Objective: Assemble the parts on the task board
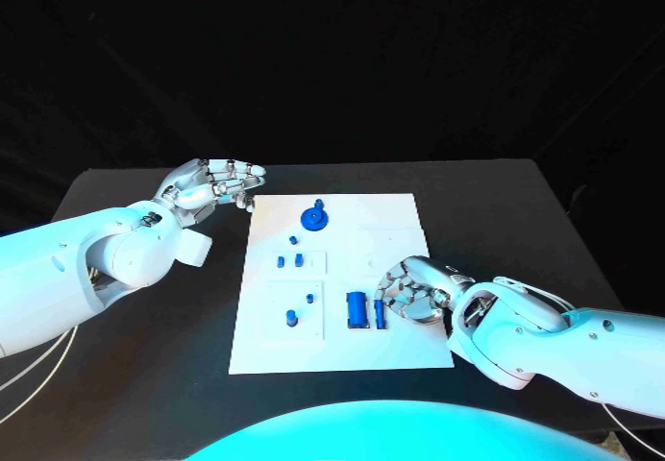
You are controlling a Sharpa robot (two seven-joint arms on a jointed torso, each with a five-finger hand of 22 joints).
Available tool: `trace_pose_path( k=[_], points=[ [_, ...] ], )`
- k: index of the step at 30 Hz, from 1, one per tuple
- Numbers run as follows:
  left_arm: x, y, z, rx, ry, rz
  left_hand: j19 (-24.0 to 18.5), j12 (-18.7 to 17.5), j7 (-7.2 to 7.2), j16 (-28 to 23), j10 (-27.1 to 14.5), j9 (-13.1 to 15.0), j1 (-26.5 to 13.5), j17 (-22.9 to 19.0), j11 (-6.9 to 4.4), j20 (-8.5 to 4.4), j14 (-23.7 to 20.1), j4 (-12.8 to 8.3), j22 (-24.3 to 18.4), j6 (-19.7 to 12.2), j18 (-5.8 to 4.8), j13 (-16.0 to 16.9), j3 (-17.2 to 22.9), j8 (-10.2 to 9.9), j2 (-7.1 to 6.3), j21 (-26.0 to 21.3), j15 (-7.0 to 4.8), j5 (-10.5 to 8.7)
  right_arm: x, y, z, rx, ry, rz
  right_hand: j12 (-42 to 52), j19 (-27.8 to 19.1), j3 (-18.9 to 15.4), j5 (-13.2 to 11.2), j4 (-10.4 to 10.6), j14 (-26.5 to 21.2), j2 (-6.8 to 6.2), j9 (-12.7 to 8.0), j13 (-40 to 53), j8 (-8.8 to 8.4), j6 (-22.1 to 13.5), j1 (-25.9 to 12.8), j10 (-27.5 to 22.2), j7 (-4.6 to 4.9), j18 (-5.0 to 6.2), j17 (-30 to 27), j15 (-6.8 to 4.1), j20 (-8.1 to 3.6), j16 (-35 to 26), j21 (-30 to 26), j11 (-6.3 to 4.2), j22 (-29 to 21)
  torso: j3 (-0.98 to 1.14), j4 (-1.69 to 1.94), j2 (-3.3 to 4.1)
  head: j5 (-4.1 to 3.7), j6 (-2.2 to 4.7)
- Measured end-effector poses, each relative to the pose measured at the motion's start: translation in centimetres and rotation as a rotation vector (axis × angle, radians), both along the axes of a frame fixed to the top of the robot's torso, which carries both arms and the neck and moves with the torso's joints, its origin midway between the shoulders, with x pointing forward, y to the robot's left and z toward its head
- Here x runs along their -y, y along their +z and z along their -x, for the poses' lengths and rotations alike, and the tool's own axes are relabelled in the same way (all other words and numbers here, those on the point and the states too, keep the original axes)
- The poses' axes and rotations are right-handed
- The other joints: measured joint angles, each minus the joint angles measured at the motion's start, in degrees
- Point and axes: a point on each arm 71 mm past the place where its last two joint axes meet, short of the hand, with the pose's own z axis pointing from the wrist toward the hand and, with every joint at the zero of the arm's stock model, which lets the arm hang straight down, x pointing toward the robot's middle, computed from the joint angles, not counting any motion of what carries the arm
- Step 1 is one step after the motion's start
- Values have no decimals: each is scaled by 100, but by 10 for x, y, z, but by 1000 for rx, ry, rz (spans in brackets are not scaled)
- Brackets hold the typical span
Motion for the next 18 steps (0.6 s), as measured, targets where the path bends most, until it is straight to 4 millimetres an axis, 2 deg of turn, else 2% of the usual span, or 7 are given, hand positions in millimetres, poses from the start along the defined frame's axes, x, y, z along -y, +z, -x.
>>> trace_pose_path(
  k=[4, 6, 7, 9, 13, 15, 18],
  points=[
    [0, 0, 0, 0, 0, 0, 0, 0, 0, 0, 0, 0, 0, 0, 0, 0, 0, 0, 0, 0, 0, 0, 0, 0, 0, 0, 0, 0, 0, -1, 0, 0, -1, 2, 0, 0, -16, -152, 16, 0, -54, -1, 0, 13, -13, -209, 0, -11, 0, 0, 0, 0, 0, 0, 0, 0, 0, 1, 0, -4, 1],
    [0, 0, 0, 0, 0, 0, 0, 0, 0, 0, 0, 0, 0, 0, 0, 0, 0, 0, 0, 0, 0, 0, 0, 0, 0, 0, 0, 0, -1, -1, 0, 2, -4, 1, -15, 0, -122, -415, 70, 0, -150, -15, 0, 7, -101, -350, 0, -2, -1, 0, 0, 0, 0, 0, 0, 0, 0, 0, 0, -5, 5],
    [0, 0, 0, 0, 0, 0, 0, 0, 0, 0, 0, 0, 0, 0, 0, 0, 0, 0, 0, 0, 0, 0, 0, 0, 0, 0, 0, 0, -1, -1, 0, 2, -4, 1, -25, 0, -147, -443, 80, 0, -169, -18, 0, -1, -109, -388, 0, 6, 0, 0, 0, 0, 0, 0, 0, 0, 0, 1, 0, -5, 7],
    [0, 0, 0, 0, 0, 0, 0, 0, 0, 0, 0, 0, 0, 0, 0, 0, 0, 0, 0, 0, 0, 0, 0, 0, 0, 0, 0, 0, -1, -1, 0, 6, -9, -2, -117, 0, -293, -554, 139, 0, -305, -58, 0, -70, -200, -530, 0, 32, 0, 0, 0, 0, 0, 0, 0, -1, 0, 1, 0, -7, 10],
    [0, 0, 0, 0, 0, 0, 0, 0, 0, 0, 0, 1, 0, 0, 0, 0, 0, 0, 0, 0, 0, 0, 0, 0, 0, 0, 0, 0, -2, -1, -1, 22, -24, -10, -269, 0, -515, -857, 187, -10, -363, -123, 0, -159, -335, -588, 0, 88, 0, 0, 51, 61, 0, 0, 60, -1, -1, 1, 1, -13, 11],
    [0, 0, 0, 0, 0, 0, 0, 0, 0, 0, 0, 1, 0, 0, 0, 0, 0, 0, 0, 0, 0, 0, 0, 0, 0, 0, 0, 0, -3, -1, -2, 32, -32, -14, -305, 0, -570, -932, 195, -11, -364, -140, -1, -172, -343, -584, -1, 97, 0, 0, 51, 61, 0, 0, 61, -1, -1, 2, 2, -13, 11],
    [0, 0, 0, 0, 0, 0, 0, 0, 0, 0, 0, 1, 0, 0, 0, 0, 0, 0, 0, 0, 0, 0, 0, 0, 0, 0, 0, 0, -3, -1, -4, 44, -42, -14, -305, 0, -609, -964, 180, -10, -433, -147, -1, -172, -344, -515, -1, 97, 0, -1, 51, 61, 0, 0, 61, -1, -1, 4, 2, -13, 11]
  ],
)
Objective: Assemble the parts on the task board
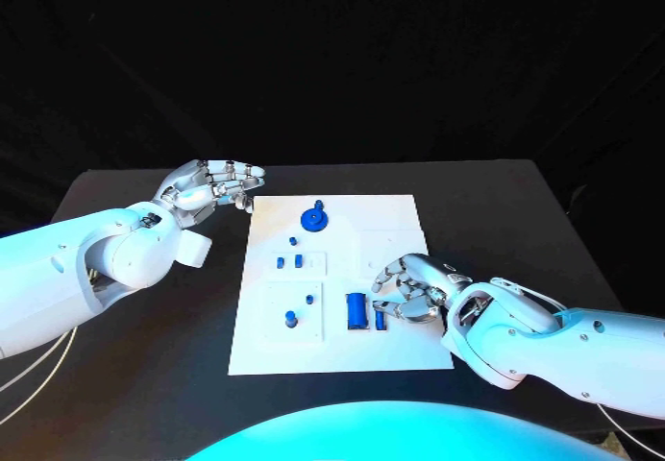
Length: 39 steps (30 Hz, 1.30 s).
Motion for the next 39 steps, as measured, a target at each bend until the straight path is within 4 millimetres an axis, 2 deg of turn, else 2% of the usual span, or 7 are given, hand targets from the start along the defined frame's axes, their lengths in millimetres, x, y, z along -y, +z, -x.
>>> trace_pose_path(
  k=[2, 6, 15, 22, 33, 36, 39],
  points=[
    [0, 0, 0, 0, 0, 0, 0, 0, 0, 0, 0, 0, 0, 0, 0, 0, 0, 0, 0, 0, 0, 0, 0, 0, 0, 0, 0, 0, 0, 0, -1, 5, -5, 2, 0, 0, -33, -21, -13, 0, -19, 0, 0, 0, 0, 21, 0, 0, 0, 2, 0, 0, 0, 0, 0, 0, 0, 1, 1, 0, -3],
    [0, 0, 0, 0, 0, 0, 0, 0, 0, 0, 0, 0, 0, 0, 0, 0, 0, 0, 0, 0, 1, 0, 0, 0, 0, 0, 0, 0, 1, -2, -2, 12, -11, 9, 0, 0, -67, -45, -46, 0, 38, 0, 0, 23, 70, 169, 0, -43, 0, 5, 0, 0, 0, 0, 0, 0, 0, 2, 1, 5, -10],
    [0, 0, 0, 0, 0, 0, 0, 0, 0, 0, 0, 0, 0, 0, 0, 0, 0, 0, 0, 0, 0, 0, 0, 0, 0, 0, 0, 0, 2, -6, -6, 21, -7, 39, 24, 0, -154, -101, -98, 0, -26, 0, 0, 71, 108, 285, 0, -63, 0, 4, 0, 0, 23, 0, 0, -1, 4, 0, 1, 19, -25],
    [0, 0, 0, -1, 0, 0, 0, 0, 0, 0, 0, 0, 0, 0, 0, 0, 0, 0, 0, 0, 0, 1, 0, 0, 0, 0, 0, 0, 0, -7, -5, 27, 9, 54, 39, 0, -200, -101, -85, 0, -16, 0, -1, 94, 148, 294, 0, -64, 0, 4, 0, -1, 23, 0, 0, -2, 5, -3, 1, 23, -32],
    [0, -2, 1, -5, 0, 0, 0, 0, 0, 0, 0, 0, 0, 1, 0, 0, 0, 0, 0, 0, 0, 1, 0, 0, 0, 0, 0, 0, 5, -3, -2, 60, 0, 8, 21, 0, -486, -100, 200, 0, 2, -20, -1, 94, 162, 287, 0, -77, 0, 3, 0, -1, 22, -97, -1, -2, 4, -9, -6, 23, 8],
    [0, -3, 1, -6, 0, 1, 0, 27, -20, 0, 0, -7, 0, 1, 0, 0, 0, 0, 0, -20, 1, -16, 0, 0, 0, 0, 0, 0, 12, 4, -6, 84, -16, -54, -19, 0, -757, -3, 359, 0, -19, -51, -1, 94, 115, 231, 0, -37, 0, 3, 0, -1, 22, -208, -1, -2, 1, -10, -18, 23, 51],
    [1, -4, 1, -9, 3, 7, 0, 27, -20, 0, 0, -7, 0, 1, 0, 0, 0, 0, 0, -20, 1, -16, 0, 0, 0, 0, 0, 0, 19, 17, -20, 121, -44, -130, -98, 0, -917, 36, 490, 0, -18, -74, -1, 94, 84, 232, 0, -43, 0, 2, 0, -1, 8, -365, -1, 1, -6, -16, -41, 4, 120]
  ],
)
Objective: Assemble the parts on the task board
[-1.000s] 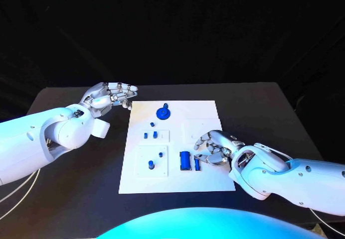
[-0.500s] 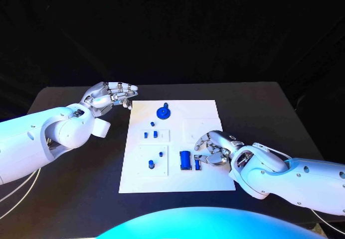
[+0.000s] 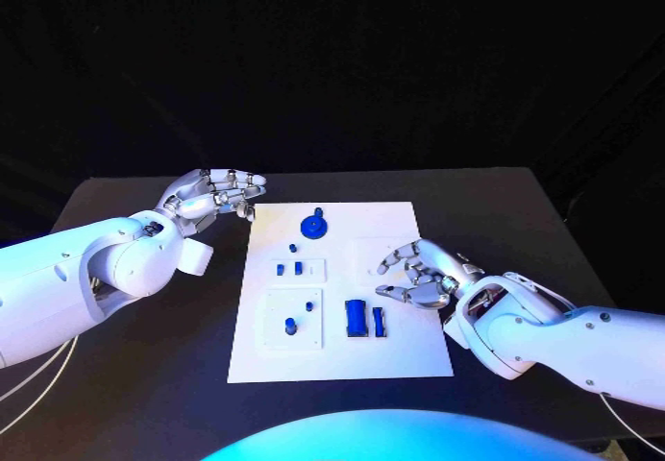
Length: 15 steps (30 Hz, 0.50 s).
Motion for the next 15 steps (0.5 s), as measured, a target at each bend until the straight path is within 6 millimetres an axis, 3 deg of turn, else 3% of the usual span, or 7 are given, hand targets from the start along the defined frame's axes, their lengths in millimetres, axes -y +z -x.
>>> trace_pose_path(
  k=[3, 6, 8, 10, 11, 12, 15],
  points=[
    [1, -2, 0, -4, 4, 8, 0, 0, 0, 0, 0, 0, -28, 0, 0, 0, 0, 0, 0, 0, 0, 0, 0, 22, 28, 0, 0, 0, 11, 10, -18, 24, -42, -69, -343, 0, -165, 45, 101, 0, 103, -29, 0, 0, -71, 105, -47, 10, 14, 0, 0, 0, -140, -507, 21, 1, -14, -10, -40, -12, 63],
    [3, -3, -1, -4, 16, 16, 0, 25, 0, 0, 0, 0, -31, -8, 0, 0, -15, 10, -2, 0, 0, 0, 10, 22, 30, 0, 15, 0, 22, 16, -38, 29, -95, -133, -969, -22, -250, 155, 186, -8, 128, -60, 0, -1, -186, 287, -374, 55, 239, 0, 12, 41, -433, -1393, 39, 1, -29, -18, -82, -15, 94],
    [3, -4, -2, 0, 30, 19, -35, 46, 0, -21, 5, -5, -30, -23, -5, 32, -89, 16, -18, 0, 0, -4, 16, 28, 30, -21, 2, 0, 28, 20, -51, 28, -131, -179, -1639, -229, -309, 200, 245, 1, 148, -74, -9, -1, -261, 414, -747, 86, 384, -8, 43, 88, -776, -2278, 64, 1, -47, -27, -126, -24, 168],
    [2, -6, -5, 6, 54, 21, -171, 46, 0, -145, 24, -16, -30, -78, -24, 40, -283, 33, -55, 0, -1, -30, 34, 52, 30, -119, 21, 0, 33, 22, -65, 19, -172, -231, -2991, -740, -296, 245, 343, -191, 145, -74, -667, -1, -369, 542, -1533, 121, 642, -647, 102, 112, -1508, -3890, 131, -47, -62, -36, -161, -26, 234],
    [1, -7, -6, 9, 67, 22, -266, 46, 12, -252, 36, -22, -30, -131, -11, 53, -415, 48, -92, -12, 0, -44, 48, 57, 30, -206, 36, 0, 36, 22, -70, 14, -191, -252, -3671, -948, -277, 247, 391, -351, 145, -74, -1126, 25, -402, 604, -1854, 131, 735, -1008, 111, 124, -1872, -4609, 158, -275, -71, -41, -182, -27, 278],
    [1, -8, -9, 14, 87, 23, -399, 68, 22, -430, 48, -30, -30, -230, 2, 86, -599, 48, -162, -21, -1, -66, 48, 89, 30, -353, 63, 0, 39, 22, -78, 8, -217, -280, -4262, -1260, -246, 266, 422, -627, 123, -71, -1649, 84, -443, 659, -2039, 156, 871, -1584, 137, 148, -2489, -5725, 212, -780, -77, -44, -200, -30, 313],
    [-1, -10, -16, 27, 140, 27, -778, -69, 21, -1050, 4, -40, -115, -570, 59, 207, -1120, 137, -454, -47, 0, -214, 85, 134, 3, -890, 185, 0, 44, 21, -97, -8, -273, -340, -5036, -1600, -148, 334, 461, -1359, 149, -72, -2480, 131, -574, 694, -2376, 183, 903, -2836, 206, 218, -3975, -6856, 249, -1480, -92, -54, -250, -36, 448]
  ],
)
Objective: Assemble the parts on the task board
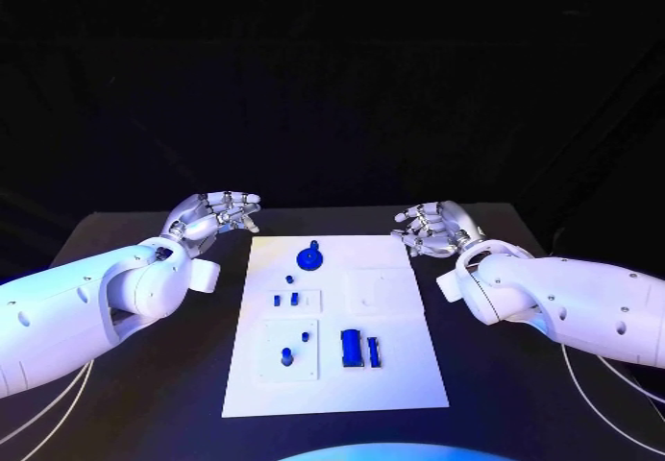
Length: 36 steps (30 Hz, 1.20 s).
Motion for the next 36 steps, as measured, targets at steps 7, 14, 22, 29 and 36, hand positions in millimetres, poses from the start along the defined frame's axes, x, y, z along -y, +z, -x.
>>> trace_pose_path(
  k=[7, 14, 22, 29, 36],
  points=[
    [-1, -8, -22, 11, 144, 20, -500, -1492, -70, -2592, 29, -334, -69, -1143, 302, 555, -819, 330, -1905, -374, -1, -413, -352, -135, -51, -2819, 490, 0, 3, -13, -39, -54, -88, -134, -1619, -672, 348, 54, -56, -917, -55, -166, -2321, -37, -243, 55, -385, 162, -4, -1209, 368, 390, -2200, -1328, 226, -1693, -13, -19, -102, 58, 355],
    [3, -11, -30, 8, 196, 26, -1424, -2675, -367, -4072, -1063, -813, -612, -1616, -14, 85, -1949, 262, -2704, -1570, -340, -516, -1453, -775, 308, -3735, 254, -159, 5, -17, -55, -64, -105, -192, -2368, -1979, -307, -165, -543, -1520, 348, -826, -3998, -611, -1596, -628, -1908, -98, -205, -2690, 394, 260, -3808, -1494, 135, -3927, -9, -18, -140, 107, 538],
    [17, -15, -16, -13, 179, 36, -3445, -3528, -958, -5131, -3474, -1413, -3471, -1929, -656, -800, -4009, -43, -3216, -3834, -763, -704, -3016, -1623, 846, -4226, -349, -440, -14, -13, -41, -76, -79, -261, -2855, -5478, -1485, -606, -1362, -5391, 1028, -1768, -4742, -1313, -4143, -2869, -4918, -684, -724, -4131, 92, -377, -4678, -1672, -322, -5458, 77, -40, -235, 259, 709],
    [45, -16, 13, -33, 183, 41, -3954, -3725, -1113, -5396, -4084, -1566, -6314, -2007, -818, -1027, -4524, -131, -3343, -4408, -853, -750, -3399, -1820, 985, -4347, -505, -485, -50, 1, -13, -75, -32, -416, -2965, -6398, -1777, -692, -1575, -6538, 1202, -2008, -4929, -1478, -4791, -6488, -5680, -833, -818, -4498, 10, -537, -4885, -1699, -439, -5846, 182, -75, -352, 406, 883],
    [60, -15, 35, -40, 230, 16, -4085, -3770, -1159, -5451, -4246, -1610, -7163, -2024, -876, -1099, -4665, -145, -3381, -4552, -852, -759, -3492, -1886, 1024, -4371, -542, -512, -63, 10, 3, -64, -43, -510, -2995, -6642, -1861, -723, -1627, -6863, 1252, -2077, -4981, -1532, -4950, -7659, -5873, -885, -906, -4603, -15, -576, -4930, -1721, -473, -5956, 207, -82, -378, 420, 904]
  ],
)
